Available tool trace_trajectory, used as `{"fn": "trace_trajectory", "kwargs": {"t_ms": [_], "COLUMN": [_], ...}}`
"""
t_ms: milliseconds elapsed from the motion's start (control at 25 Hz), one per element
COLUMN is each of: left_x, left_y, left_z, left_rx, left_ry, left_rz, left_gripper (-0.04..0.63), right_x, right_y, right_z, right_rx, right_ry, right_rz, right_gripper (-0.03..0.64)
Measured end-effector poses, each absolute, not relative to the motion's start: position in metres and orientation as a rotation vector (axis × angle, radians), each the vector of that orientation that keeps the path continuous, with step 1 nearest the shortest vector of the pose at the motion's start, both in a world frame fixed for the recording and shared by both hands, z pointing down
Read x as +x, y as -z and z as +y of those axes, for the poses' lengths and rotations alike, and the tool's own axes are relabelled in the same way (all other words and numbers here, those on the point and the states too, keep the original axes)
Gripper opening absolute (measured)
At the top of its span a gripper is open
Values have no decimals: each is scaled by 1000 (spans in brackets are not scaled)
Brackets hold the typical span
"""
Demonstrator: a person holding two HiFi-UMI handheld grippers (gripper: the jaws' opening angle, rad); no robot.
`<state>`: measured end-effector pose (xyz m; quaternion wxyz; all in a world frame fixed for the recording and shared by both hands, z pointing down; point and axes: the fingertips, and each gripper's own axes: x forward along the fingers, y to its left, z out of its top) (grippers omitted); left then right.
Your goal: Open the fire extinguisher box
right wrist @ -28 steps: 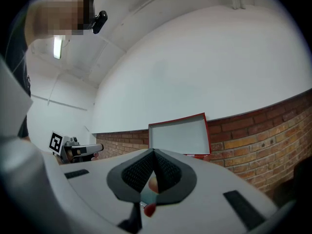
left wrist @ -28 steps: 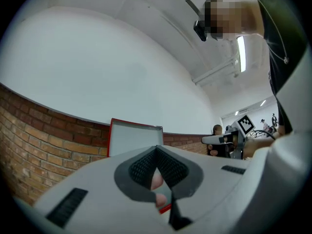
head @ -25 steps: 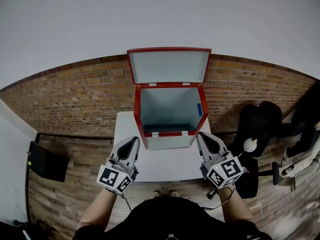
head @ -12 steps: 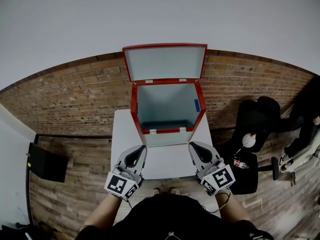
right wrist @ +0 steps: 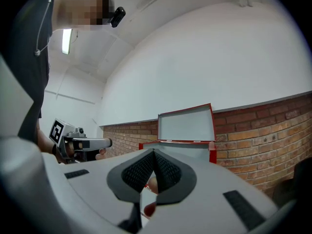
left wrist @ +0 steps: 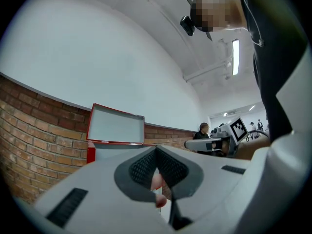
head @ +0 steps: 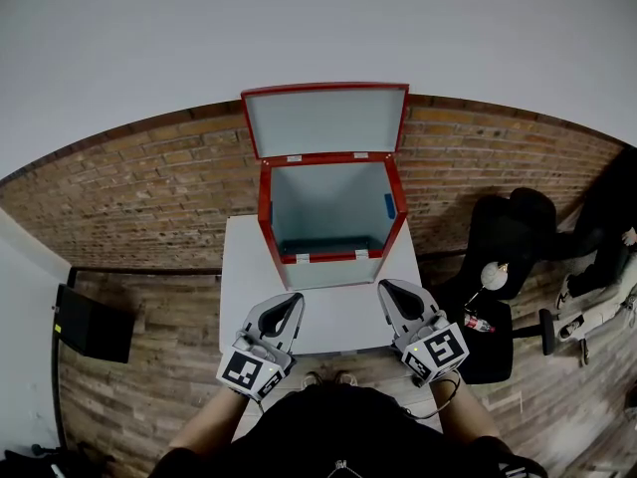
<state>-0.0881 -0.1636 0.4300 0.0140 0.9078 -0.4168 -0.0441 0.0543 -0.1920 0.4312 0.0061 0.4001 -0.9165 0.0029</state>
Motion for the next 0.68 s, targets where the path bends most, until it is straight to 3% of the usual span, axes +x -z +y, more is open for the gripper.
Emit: {"fn": "trace_trajectory", "kwargs": {"t_ms": [680], "left_x": [-85], "left_y": [-435], "left_z": [-168], "left_rx": [2807], "left_ry": [177], "left_rz": [-1302], "left_gripper": [49], "right_x": [60], "right_y": [-427], "right_z": [-197], "right_rx": [1269], "right_ry": [20], "right_rz": [-2873], "right_gripper": [18]}}
